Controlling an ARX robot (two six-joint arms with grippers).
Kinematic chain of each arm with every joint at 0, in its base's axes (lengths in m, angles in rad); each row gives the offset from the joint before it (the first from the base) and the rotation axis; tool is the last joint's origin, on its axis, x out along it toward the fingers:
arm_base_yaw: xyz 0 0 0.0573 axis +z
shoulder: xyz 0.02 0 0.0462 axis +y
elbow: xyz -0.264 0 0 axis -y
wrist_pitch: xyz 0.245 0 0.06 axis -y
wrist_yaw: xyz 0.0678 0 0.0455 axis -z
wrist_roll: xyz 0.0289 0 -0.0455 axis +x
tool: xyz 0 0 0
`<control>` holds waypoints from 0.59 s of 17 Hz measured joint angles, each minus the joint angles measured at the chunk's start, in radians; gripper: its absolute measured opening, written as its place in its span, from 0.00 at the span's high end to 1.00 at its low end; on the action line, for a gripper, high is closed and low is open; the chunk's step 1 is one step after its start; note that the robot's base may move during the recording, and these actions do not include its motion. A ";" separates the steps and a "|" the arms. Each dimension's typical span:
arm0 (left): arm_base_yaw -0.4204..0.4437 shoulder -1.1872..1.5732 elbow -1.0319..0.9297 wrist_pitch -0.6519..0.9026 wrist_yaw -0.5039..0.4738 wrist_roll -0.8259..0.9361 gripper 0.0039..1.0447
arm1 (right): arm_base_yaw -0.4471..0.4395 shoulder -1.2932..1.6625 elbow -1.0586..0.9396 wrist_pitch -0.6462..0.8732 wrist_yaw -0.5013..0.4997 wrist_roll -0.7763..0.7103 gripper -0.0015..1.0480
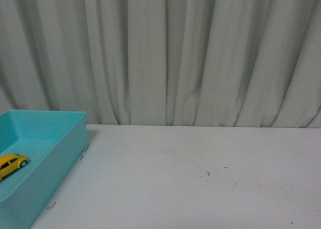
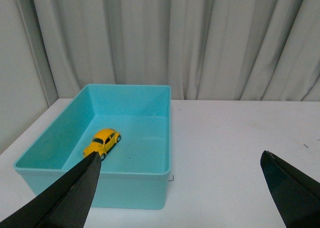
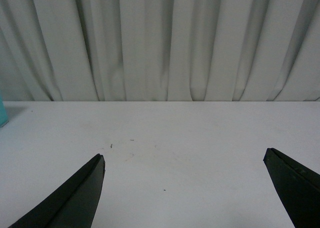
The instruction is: Wind up and store yellow beetle toy
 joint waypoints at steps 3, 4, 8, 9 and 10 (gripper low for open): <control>0.000 0.000 0.000 0.002 0.000 0.000 0.06 | 0.000 0.000 0.000 0.002 0.000 0.000 0.06; 0.000 0.000 0.000 0.003 0.000 0.000 0.06 | 0.000 0.000 0.000 0.002 0.000 0.000 0.06; 0.000 0.000 0.000 0.000 0.000 0.000 0.06 | 0.000 0.000 0.000 0.002 0.000 0.000 0.06; 0.000 0.000 0.000 0.002 0.000 0.000 0.06 | 0.000 0.000 0.000 0.001 0.000 0.000 0.06; 0.000 0.000 0.000 0.000 -0.001 0.000 0.06 | 0.000 0.000 0.000 0.002 0.000 0.000 0.06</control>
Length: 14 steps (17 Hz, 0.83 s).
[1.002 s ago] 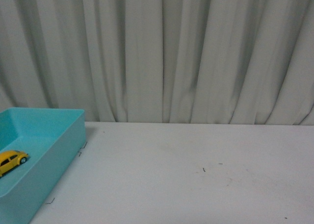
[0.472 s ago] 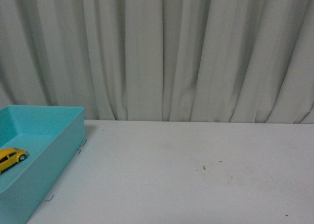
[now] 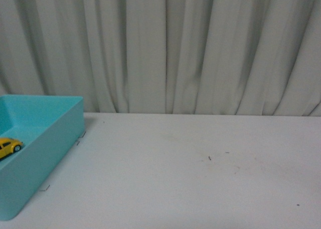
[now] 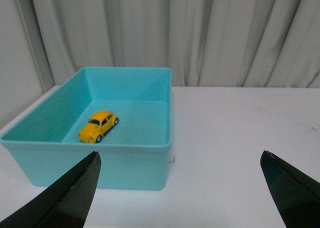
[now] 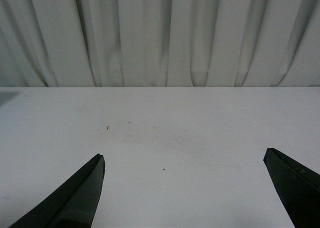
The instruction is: Wind up and store yellow beetle toy
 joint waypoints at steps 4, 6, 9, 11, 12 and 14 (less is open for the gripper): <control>0.000 0.000 0.000 -0.001 0.000 0.000 0.06 | 0.000 0.000 0.000 -0.002 0.000 0.000 0.06; 0.000 0.000 0.000 -0.001 0.002 0.000 0.06 | 0.000 0.000 0.000 -0.002 0.000 0.000 0.06; 0.000 0.000 0.000 -0.001 0.000 0.000 0.06 | 0.000 0.000 0.000 -0.002 0.000 0.000 0.06; 0.000 0.000 0.000 -0.001 0.000 0.000 0.06 | 0.000 0.000 0.000 -0.002 0.000 0.000 0.06; 0.000 0.000 0.000 -0.001 0.002 0.000 0.06 | 0.000 0.000 0.000 -0.002 0.000 0.000 0.06; 0.000 0.000 0.000 -0.002 0.000 0.000 0.06 | 0.000 0.000 0.000 -0.002 0.000 0.000 0.06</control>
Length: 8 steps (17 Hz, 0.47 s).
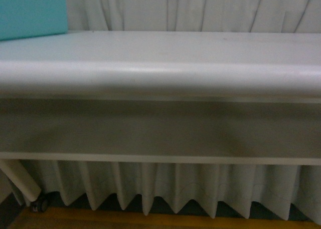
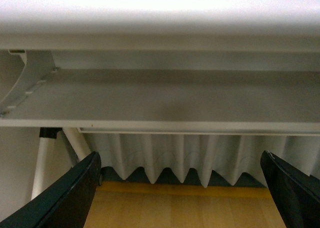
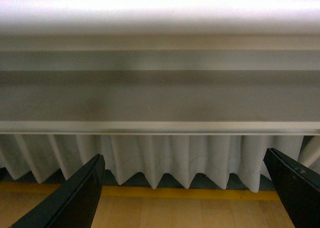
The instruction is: Wind up and store yellow beetle toy
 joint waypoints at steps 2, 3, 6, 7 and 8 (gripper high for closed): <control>0.000 0.000 0.000 0.001 0.000 0.000 0.06 | 0.000 0.000 0.000 0.000 0.000 0.001 0.06; 0.000 0.000 0.000 0.000 0.002 0.000 0.06 | 0.000 0.000 0.000 0.000 0.000 0.001 0.06; 0.000 0.000 0.000 -0.003 -0.001 0.000 0.06 | 0.000 0.000 0.000 -0.003 -0.003 0.002 0.06; 0.000 0.000 0.000 -0.003 0.000 0.001 0.06 | 0.000 0.000 0.000 -0.001 0.000 0.001 0.06; 0.000 0.000 0.000 -0.001 0.000 0.000 0.06 | 0.000 0.000 0.000 -0.002 0.000 0.001 0.06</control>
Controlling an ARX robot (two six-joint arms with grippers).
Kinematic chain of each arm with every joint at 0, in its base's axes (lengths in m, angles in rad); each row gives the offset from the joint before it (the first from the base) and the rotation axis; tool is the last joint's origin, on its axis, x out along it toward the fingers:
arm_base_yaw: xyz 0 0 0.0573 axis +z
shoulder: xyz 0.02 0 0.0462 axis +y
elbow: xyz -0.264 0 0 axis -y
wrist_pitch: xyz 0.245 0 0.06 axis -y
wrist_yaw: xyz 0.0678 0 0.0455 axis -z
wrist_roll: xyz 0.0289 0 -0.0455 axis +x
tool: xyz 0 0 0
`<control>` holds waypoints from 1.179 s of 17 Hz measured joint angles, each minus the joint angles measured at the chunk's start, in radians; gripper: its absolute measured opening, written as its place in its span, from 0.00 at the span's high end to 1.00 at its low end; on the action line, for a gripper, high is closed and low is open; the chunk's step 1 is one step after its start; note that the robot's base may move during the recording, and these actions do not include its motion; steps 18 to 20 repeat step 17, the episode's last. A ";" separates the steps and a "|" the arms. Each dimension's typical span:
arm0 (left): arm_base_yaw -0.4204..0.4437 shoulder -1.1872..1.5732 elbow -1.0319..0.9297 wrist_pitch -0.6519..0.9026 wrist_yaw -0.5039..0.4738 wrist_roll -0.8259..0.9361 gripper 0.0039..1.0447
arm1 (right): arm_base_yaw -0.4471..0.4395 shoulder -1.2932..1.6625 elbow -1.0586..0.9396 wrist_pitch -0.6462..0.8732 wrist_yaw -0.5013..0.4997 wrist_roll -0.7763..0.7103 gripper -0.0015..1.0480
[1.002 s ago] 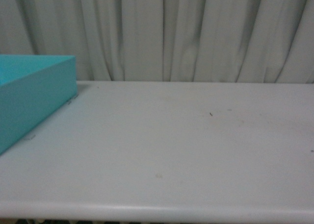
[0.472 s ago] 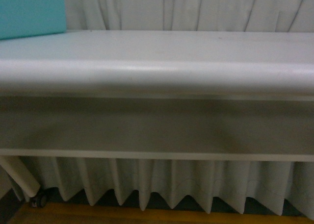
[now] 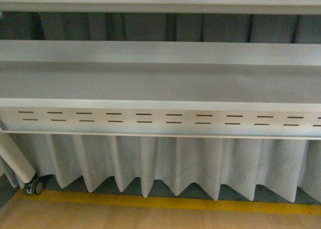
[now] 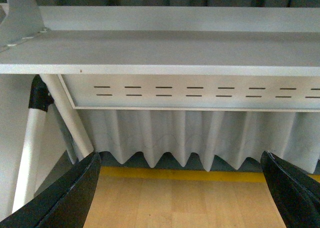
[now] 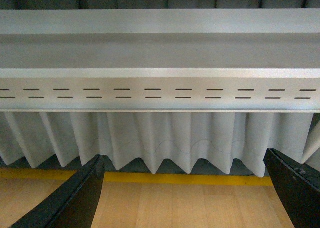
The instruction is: Wind up and store yellow beetle toy
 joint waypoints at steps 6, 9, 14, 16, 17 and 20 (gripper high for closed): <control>0.000 0.000 0.000 0.000 0.001 0.000 0.06 | 0.000 0.000 0.000 0.002 0.000 0.000 0.06; 0.000 0.000 0.000 0.000 0.001 0.000 0.06 | 0.000 0.000 0.000 0.002 0.000 0.000 0.06; 0.000 0.000 0.000 0.000 0.001 0.000 0.06 | 0.000 0.000 0.000 0.002 0.000 0.000 0.06; 0.000 0.000 0.000 0.001 0.001 0.000 0.06 | 0.000 0.000 0.000 0.002 0.000 0.000 0.06; 0.000 0.000 0.000 0.000 0.001 0.000 0.06 | 0.000 0.000 0.000 0.002 0.000 0.000 0.06; 0.000 0.000 0.000 0.000 0.001 0.000 0.06 | 0.000 0.000 0.000 0.002 0.000 0.000 0.06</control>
